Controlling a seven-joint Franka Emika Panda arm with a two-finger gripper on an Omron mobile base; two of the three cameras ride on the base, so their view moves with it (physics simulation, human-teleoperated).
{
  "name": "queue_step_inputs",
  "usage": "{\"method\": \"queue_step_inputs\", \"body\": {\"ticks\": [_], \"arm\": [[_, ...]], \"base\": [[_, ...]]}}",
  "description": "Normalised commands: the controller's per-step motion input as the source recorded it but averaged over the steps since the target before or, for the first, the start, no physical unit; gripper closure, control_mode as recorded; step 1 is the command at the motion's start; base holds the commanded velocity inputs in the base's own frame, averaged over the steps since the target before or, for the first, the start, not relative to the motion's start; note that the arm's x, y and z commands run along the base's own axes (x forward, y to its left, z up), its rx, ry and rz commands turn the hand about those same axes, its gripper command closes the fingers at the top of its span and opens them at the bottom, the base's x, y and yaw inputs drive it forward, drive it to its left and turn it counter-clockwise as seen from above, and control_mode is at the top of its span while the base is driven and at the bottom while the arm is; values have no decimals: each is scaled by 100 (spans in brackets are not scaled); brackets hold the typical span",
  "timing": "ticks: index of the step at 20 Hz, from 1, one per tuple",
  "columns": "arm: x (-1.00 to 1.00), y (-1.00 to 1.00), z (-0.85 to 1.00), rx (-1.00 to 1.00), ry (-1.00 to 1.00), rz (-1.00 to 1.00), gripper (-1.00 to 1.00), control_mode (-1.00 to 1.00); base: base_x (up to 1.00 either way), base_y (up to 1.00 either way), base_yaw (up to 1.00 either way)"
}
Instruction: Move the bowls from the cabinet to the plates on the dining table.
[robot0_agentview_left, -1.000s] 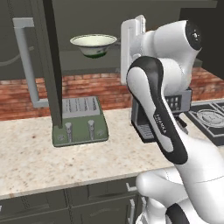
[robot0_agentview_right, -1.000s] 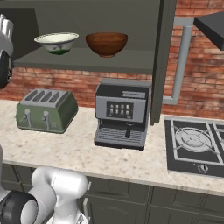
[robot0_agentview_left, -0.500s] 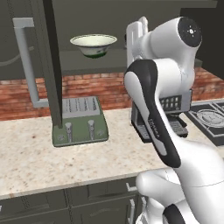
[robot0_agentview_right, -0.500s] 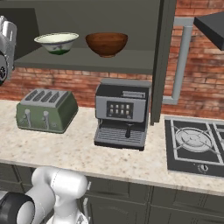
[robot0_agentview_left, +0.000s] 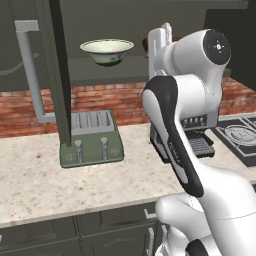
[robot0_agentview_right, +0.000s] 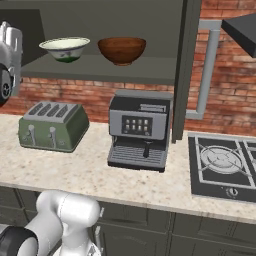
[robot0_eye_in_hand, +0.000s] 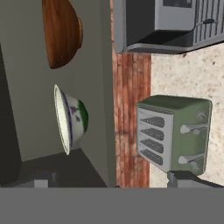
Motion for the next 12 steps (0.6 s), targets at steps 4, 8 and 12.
{"method": "queue_step_inputs", "body": {"ticks": [4,8,12], "arm": [[35,-7,-5,0,-1,8,-100,-100],[31,-14,0,0,1,10,-100,-100],[13,-10,15,-2,1,7,-100,-100]], "base": [[0,0,0],[0,0,0],[0,0,0]]}}
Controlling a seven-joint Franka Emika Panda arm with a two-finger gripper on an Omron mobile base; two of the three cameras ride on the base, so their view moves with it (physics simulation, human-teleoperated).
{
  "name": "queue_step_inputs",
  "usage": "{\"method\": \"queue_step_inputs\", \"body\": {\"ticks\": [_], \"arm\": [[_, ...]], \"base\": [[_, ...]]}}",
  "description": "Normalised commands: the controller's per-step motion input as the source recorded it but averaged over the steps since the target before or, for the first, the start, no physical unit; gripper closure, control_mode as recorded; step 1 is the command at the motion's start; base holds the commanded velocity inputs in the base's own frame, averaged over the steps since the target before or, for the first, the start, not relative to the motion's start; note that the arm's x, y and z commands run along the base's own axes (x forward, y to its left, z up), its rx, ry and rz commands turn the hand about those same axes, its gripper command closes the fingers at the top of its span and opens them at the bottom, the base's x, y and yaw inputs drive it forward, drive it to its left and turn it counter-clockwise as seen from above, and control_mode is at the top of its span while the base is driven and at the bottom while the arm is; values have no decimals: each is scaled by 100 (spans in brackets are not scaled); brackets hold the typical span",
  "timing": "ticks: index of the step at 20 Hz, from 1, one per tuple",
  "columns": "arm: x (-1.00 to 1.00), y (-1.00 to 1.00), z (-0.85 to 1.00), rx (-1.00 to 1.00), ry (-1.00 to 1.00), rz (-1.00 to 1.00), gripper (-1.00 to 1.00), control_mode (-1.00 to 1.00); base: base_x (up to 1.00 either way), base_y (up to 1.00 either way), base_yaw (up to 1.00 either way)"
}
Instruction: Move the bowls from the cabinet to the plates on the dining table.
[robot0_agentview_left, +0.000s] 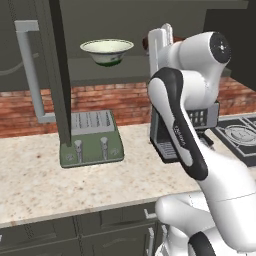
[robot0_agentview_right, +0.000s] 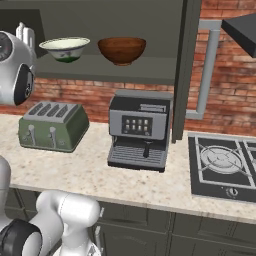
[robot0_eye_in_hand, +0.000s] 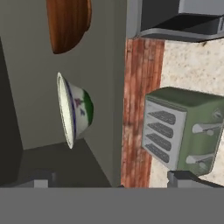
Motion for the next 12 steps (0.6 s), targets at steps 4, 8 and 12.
{"method": "queue_step_inputs", "body": {"ticks": [4,8,12], "arm": [[5,-5,10,-6,-4,5,-100,-100],[9,-7,2,-4,-9,6,-100,-100],[14,-6,0,-4,-10,6,-100,-100]], "base": [[0,0,0],[0,0,0],[0,0,0]]}}
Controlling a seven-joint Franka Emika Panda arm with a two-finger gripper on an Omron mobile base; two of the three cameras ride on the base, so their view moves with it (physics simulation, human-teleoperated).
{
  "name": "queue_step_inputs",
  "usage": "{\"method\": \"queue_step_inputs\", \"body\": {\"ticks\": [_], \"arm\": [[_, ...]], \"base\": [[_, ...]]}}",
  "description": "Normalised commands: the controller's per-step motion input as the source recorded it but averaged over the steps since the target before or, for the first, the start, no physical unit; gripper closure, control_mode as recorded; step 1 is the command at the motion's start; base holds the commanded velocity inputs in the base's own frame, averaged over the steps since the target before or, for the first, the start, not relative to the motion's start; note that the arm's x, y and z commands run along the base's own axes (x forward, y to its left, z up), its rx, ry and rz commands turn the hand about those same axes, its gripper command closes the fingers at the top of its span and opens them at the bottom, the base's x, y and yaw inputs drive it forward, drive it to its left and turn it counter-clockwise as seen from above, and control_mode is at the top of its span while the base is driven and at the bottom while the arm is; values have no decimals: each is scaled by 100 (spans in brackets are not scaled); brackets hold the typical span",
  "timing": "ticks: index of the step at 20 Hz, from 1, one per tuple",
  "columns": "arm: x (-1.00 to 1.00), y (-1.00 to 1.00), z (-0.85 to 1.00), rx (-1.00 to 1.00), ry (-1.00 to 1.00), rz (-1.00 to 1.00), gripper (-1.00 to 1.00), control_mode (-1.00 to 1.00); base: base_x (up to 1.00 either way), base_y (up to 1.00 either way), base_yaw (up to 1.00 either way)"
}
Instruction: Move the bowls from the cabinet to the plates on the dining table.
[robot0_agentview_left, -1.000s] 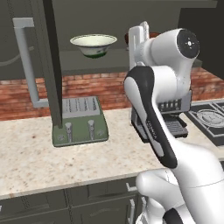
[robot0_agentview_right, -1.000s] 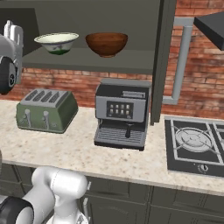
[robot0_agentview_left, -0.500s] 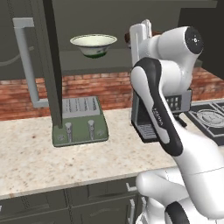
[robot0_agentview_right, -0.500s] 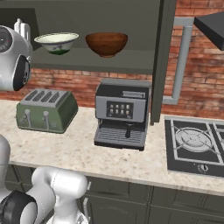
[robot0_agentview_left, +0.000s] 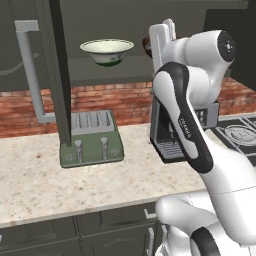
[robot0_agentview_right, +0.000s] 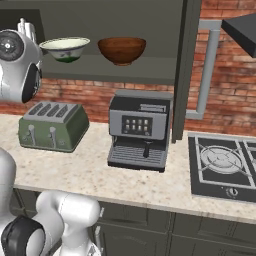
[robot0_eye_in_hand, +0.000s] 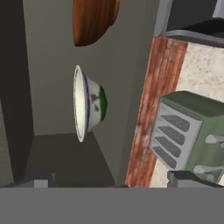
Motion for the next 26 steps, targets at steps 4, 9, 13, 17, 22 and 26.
{"method": "queue_step_inputs", "body": {"ticks": [4,9,13,17,22,26], "arm": [[15,-5,0,-3,-10,5,-100,-100],[19,-1,0,-2,-8,3,-100,-100],[24,-2,0,-1,-4,2,-100,-100],[27,-6,5,0,0,1,-100,-100],[29,-5,11,0,0,3,-100,-100],[30,-9,9,0,1,3,-100,-100]], "base": [[0,0,0],[0,0,0],[0,0,0],[0,0,0],[0,0,0],[0,0,0]]}}
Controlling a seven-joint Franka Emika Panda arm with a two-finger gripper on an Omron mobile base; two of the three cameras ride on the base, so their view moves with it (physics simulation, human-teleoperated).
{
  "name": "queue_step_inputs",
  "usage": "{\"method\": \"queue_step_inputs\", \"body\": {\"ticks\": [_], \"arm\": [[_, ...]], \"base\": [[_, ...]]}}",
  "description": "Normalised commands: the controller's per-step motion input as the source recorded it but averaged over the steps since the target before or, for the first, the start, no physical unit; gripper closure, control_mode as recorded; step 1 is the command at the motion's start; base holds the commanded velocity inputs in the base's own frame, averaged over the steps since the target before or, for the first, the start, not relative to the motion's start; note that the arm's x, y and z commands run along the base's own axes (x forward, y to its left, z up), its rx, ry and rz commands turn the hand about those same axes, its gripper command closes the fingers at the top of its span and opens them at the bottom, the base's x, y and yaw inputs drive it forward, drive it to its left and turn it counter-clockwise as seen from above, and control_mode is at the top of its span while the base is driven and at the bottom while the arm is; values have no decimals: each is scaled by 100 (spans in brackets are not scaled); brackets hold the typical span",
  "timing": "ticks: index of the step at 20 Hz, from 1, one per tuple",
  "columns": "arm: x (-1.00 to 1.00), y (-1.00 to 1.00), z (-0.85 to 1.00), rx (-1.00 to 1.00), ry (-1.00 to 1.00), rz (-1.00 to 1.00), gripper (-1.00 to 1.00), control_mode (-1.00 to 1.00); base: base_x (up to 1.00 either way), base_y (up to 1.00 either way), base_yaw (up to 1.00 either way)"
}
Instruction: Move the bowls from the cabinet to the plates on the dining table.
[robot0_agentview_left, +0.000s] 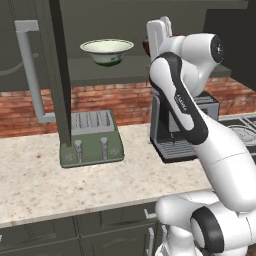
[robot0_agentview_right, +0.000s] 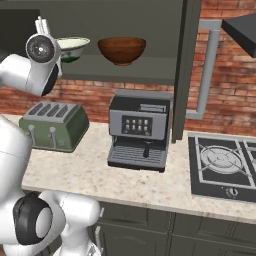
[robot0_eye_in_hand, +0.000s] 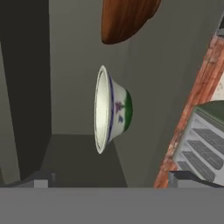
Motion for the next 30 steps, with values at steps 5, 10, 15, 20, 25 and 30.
{"method": "queue_step_inputs", "body": {"ticks": [5,10,15,20,25,30], "arm": [[25,0,0,-2,0,5,-100,-100],[13,4,0,-6,-2,8,-100,-100],[8,1,0,-5,-3,3,-100,-100],[20,10,-16,-13,-6,-3,-100,-100],[26,14,-23,-13,-11,-8,-100,-100],[25,3,-9,-5,-8,-6,-100,-100]], "base": [[0,0,0],[0,0,0],[0,0,0],[0,0,0],[0,0,0],[0,0,0]]}}
